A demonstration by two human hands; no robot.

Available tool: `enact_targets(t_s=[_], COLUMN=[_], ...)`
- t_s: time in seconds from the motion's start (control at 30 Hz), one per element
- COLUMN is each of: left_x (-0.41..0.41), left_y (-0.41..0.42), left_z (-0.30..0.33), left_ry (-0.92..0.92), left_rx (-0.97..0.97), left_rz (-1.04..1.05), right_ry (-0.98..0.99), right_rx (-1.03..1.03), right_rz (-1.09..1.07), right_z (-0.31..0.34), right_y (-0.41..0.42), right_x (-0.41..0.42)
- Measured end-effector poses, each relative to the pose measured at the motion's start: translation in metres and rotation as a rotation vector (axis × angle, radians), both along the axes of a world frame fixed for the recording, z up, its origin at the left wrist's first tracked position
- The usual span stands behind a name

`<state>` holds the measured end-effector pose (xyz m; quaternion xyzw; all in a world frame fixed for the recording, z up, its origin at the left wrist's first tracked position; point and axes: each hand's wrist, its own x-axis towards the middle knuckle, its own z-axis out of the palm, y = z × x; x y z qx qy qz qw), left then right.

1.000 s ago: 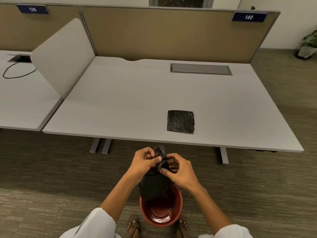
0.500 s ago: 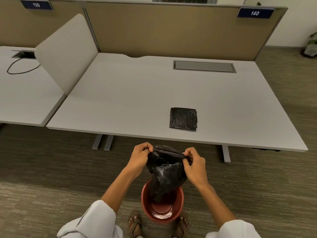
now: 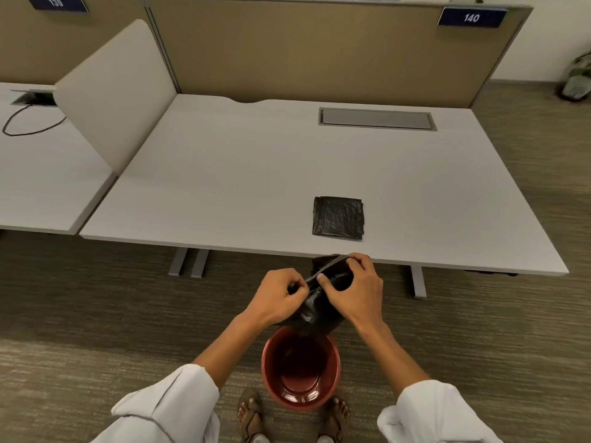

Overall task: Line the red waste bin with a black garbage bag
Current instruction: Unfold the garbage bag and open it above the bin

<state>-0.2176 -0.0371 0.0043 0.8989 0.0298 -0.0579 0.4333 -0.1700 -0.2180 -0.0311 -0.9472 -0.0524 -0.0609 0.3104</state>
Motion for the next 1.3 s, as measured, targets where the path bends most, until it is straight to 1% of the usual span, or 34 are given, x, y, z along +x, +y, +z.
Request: enact_targets(t_s=[0.07,0.13,0.2,0.3,0.37,0.5,0.67,0.73,0.8,0.87,1.0,1.07,1.13,1.2,1.3], left_x=[0.000,-0.002,-0.004,-0.007,-0.008,-0.009,-0.009,-0.009,-0.009,-0.010,-0.006,-0.003,-0.003,-0.004,-0.003], left_y=[-0.006,-0.009,-0.010,-0.006,-0.001,0.008,0.020,0.024,0.030,0.038,0.060,0.072,0.080,0.085,0.090], left_z=[0.000,-0.001,-0.001,0.001,0.002,-0.002,-0.015,-0.021,-0.028,-0.035,-0.045,-0.052,-0.059,-0.065,-0.077], left_ry=[0.009,0.016,-0.001,-0.014,-0.037,-0.034,-0.002,0.019,0.029,0.046,0.123,0.146,0.156,0.166,0.208], left_rx=[-0.023,-0.082,-0.160,-0.288,-0.326,-0.329,-0.247,-0.235,-0.179,-0.093,0.024,0.068,0.101,0.114,0.127], left_rz=[-0.047,-0.054,-0.017,0.052,0.083,0.154,0.211,0.228,0.226,0.211,0.169,0.144,0.118,0.095,0.074], right_ry=[-0.024,0.045,0.111,0.156,0.203,0.251,0.273,0.261,0.274,0.335,0.511,0.487,0.420,0.370,0.376], right_rx=[-0.099,-0.155,-0.214,-0.343,-0.401,-0.573,-0.744,-0.795,-0.817,-0.766,-0.461,-0.355,-0.268,-0.242,-0.185], right_rz=[0.011,0.044,0.089,0.125,0.121,0.173,0.253,0.268,0.291,0.355,0.549,0.580,0.531,0.530,0.537], right_z=[-0.001,-0.003,-0.008,-0.022,-0.032,-0.050,-0.065,-0.070,-0.074,-0.079,-0.082,-0.083,-0.086,-0.089,-0.095], right_y=[0.006,0.010,0.011,0.009,0.005,-0.007,-0.019,-0.024,-0.028,-0.037,-0.061,-0.069,-0.073,-0.075,-0.073], right_x=[0.001,0.003,0.005,0.009,0.011,0.017,0.024,0.026,0.030,0.035,0.037,0.036,0.034,0.033,0.029])
